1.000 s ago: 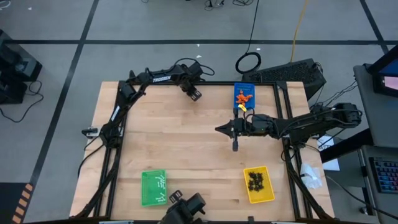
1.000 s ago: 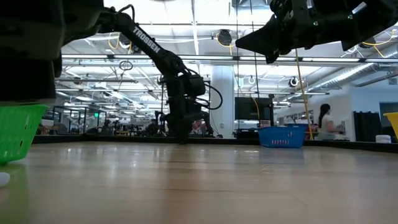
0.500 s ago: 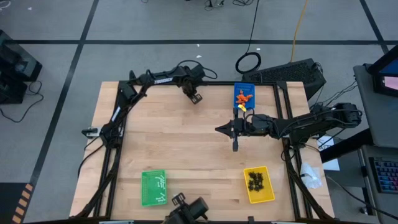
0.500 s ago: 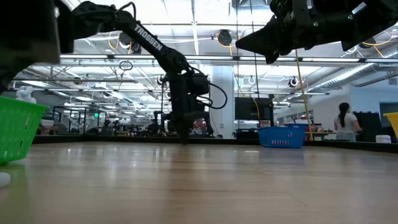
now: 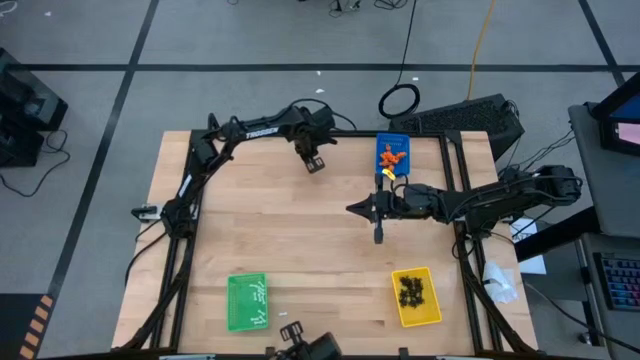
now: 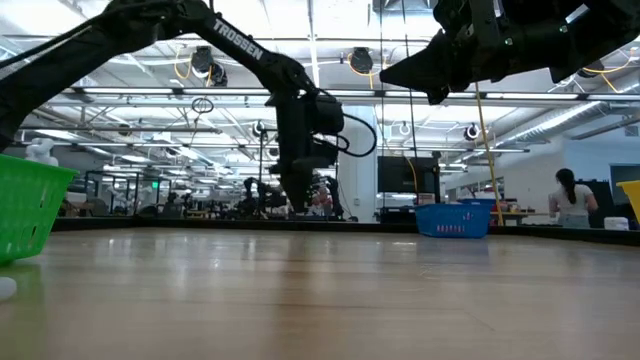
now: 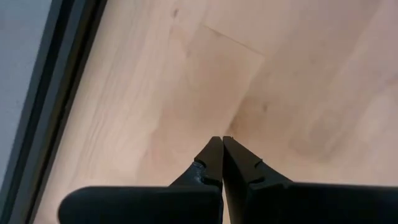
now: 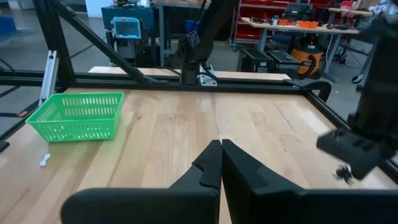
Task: Sort Halloween decoration
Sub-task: Put the black toy into the yellow bin
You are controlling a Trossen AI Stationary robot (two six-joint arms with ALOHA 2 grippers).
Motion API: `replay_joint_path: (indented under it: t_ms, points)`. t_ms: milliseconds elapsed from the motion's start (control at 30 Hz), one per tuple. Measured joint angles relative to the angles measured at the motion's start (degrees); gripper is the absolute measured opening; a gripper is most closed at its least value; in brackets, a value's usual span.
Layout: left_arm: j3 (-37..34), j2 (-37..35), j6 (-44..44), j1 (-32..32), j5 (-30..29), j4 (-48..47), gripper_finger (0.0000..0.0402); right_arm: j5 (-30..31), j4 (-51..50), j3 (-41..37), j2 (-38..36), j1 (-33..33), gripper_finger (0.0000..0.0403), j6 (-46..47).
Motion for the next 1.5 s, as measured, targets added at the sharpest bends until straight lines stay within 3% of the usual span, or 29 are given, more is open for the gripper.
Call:
replay_joint_path:
  t_ms: [267, 433, 533, 667, 900, 1033, 1167, 1267, 1500]
  points:
    - [0.0, -6.4, 1.0, -2.3, -0.3, -4.9, 0.0, 0.0, -0.8, 0.0, -0.3, 0.5, 0.0, -0.5]
    - [-5.6, -12.7, -0.6, -3.2, 0.6, 1.3, 0.0, 0.2, -9.5, 0.0, -4.5, 2.0, 0.0, -0.9]
    - [-12.2, -17.0, -1.5, -4.1, 2.2, 8.8, 0.0, 1.6, -13.1, -0.5, -7.1, 3.4, 0.0, -0.6]
    - [-22.3, -22.7, -2.1, -5.3, 3.6, 18.6, 0.0, 4.2, -10.5, -4.7, -9.1, 4.2, 0.0, -1.1]
    - [-41.4, -32.7, -7.9, -9.8, 6.5, 42.6, 0.0, 4.6, 3.4, -13.0, -7.4, 3.6, 0.0, 7.5]
    - [-50.4, -35.0, -11.6, -14.4, 7.2, 60.0, 0.0, 6.0, 10.2, -15.6, -2.6, 4.6, 0.0, 16.1]
    - [-55.5, -34.9, -13.9, -20.3, 9.3, 74.4, 0.0, 9.4, 17.7, -15.5, 4.1, 5.2, 0.0, 18.1]
    - [-57.3, -35.0, -14.0, -24.5, 7.2, 82.2, 0.0, 9.3, 22.9, -14.5, 7.3, 5.2, 0.001, 18.1]
    - [-57.8, -35.0, -14.0, -31.1, -0.4, 90.6, 0.0, 7.6, 24.4, -9.6, 8.7, 7.2, 0.0082, 17.0]
